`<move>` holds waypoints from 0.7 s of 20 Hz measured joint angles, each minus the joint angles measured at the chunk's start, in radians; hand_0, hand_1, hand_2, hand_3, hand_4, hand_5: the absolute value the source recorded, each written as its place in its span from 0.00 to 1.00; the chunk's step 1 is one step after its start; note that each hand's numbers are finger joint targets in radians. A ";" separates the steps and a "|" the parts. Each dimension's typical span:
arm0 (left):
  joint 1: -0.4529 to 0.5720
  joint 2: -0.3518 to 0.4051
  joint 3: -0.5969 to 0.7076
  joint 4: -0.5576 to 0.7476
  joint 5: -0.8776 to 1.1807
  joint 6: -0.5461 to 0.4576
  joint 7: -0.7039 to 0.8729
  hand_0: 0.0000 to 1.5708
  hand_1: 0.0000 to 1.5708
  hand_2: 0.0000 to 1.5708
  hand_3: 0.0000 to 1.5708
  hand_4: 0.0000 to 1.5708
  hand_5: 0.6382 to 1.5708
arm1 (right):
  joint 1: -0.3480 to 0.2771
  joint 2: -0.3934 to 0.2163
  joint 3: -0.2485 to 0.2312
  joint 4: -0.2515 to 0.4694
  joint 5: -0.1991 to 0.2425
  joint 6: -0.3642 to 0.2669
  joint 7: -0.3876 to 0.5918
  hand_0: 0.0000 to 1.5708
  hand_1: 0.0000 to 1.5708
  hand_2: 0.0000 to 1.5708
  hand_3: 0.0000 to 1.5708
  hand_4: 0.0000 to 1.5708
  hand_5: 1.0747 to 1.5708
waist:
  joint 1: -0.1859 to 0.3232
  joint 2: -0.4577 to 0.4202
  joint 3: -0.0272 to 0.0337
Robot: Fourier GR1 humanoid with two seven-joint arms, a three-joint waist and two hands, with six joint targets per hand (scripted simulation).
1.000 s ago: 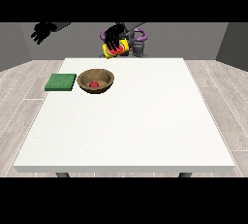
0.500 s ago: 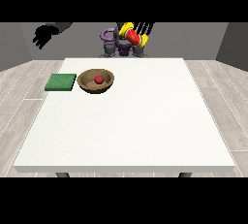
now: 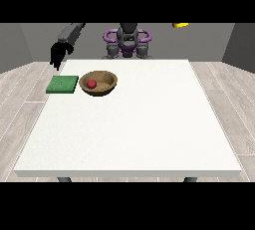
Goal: Pick the cup and pour the ball into the bowl, then pick the bowl and place it on the pad
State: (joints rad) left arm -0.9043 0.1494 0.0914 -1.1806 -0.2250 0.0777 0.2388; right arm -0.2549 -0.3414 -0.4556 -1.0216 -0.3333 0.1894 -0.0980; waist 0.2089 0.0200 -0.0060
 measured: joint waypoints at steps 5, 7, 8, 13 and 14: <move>0.015 0.115 0.143 -0.011 0.208 -0.197 -0.047 0.00 0.00 0.00 0.00 0.67 0.98 | -0.009 0.043 -0.001 0.028 0.002 -0.027 -0.053 0.00 0.00 0.00 0.00 0.47 0.99 | 0.036 0.062 0.0038; 0.016 0.150 0.173 -0.021 0.256 -0.247 -0.040 0.00 0.00 0.00 0.00 0.66 0.99 | -0.016 0.057 -0.006 0.069 0.006 -0.031 -0.098 0.00 0.00 0.00 0.00 0.46 0.99 | 0.049 0.087 0.0048; 0.023 0.166 0.188 -0.021 0.278 -0.269 -0.034 0.00 0.00 0.00 0.00 0.65 0.99 | -0.025 0.061 -0.004 0.087 0.008 -0.036 -0.107 0.00 0.00 0.00 0.00 0.45 0.99 | 0.046 0.091 0.0055; 0.058 0.242 0.244 -0.041 0.351 -0.338 -0.031 0.00 0.00 0.00 0.00 0.64 0.97 | -0.079 0.082 0.012 0.182 0.023 -0.033 -0.183 0.00 0.00 0.00 0.00 0.37 0.97 | 0.032 0.124 0.0063; 0.071 0.256 0.254 -0.042 0.361 -0.346 -0.030 0.00 0.00 0.00 0.00 0.64 0.96 | -0.092 0.089 0.022 0.197 0.029 -0.039 -0.188 0.00 0.00 0.00 0.00 0.37 0.98 | 0.022 0.121 0.0064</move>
State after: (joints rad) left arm -0.8337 0.4049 0.3455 -1.2227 0.1360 -0.2678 0.2087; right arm -0.3473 -0.2519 -0.4339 -0.8245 -0.3041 0.1507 -0.2860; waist 0.2308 0.1412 0.0005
